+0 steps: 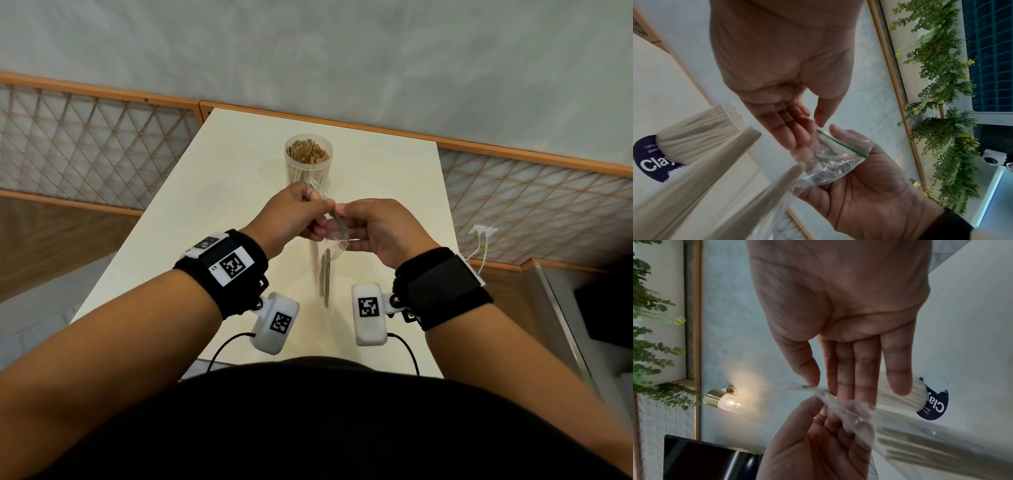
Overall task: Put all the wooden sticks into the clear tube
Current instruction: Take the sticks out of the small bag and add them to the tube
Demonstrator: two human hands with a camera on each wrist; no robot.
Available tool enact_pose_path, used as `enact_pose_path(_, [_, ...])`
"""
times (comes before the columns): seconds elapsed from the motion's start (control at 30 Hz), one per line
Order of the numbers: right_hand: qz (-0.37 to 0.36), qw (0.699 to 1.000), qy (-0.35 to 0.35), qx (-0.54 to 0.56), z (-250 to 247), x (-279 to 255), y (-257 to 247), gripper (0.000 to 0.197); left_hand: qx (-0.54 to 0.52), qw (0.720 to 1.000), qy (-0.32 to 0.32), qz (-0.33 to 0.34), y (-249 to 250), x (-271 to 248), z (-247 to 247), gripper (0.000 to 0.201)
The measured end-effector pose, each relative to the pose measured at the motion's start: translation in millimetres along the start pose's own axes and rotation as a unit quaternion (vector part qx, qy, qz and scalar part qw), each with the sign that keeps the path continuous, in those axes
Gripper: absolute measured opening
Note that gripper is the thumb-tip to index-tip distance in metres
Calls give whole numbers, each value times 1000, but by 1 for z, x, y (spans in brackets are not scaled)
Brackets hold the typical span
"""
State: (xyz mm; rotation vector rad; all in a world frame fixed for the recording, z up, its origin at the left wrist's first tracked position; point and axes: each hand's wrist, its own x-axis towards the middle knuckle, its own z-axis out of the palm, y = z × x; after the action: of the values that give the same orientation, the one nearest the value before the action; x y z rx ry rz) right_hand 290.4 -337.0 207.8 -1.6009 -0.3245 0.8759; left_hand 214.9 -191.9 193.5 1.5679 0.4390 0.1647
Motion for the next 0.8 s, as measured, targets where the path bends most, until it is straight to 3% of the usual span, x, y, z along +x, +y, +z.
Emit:
enact_pose_path(0.1, [12,1000,-16,-13,-1,1,-1,40,18,1000,-8,6,-2,1,-1,22])
enact_pose_path(0.37, [38,996,-75,24,-10,3,0,15,4,999,-33,17,-6,6,-6,21])
enact_pose_path(0.7, [47,995,-75,55,-13,10,4,42,-15,998,-51,37,-5,8,-7,20])
enact_pose_path(0.8, [48,995,-67,61,-12,11,5,40,-17,998,-51,38,-5,9,-8,20])
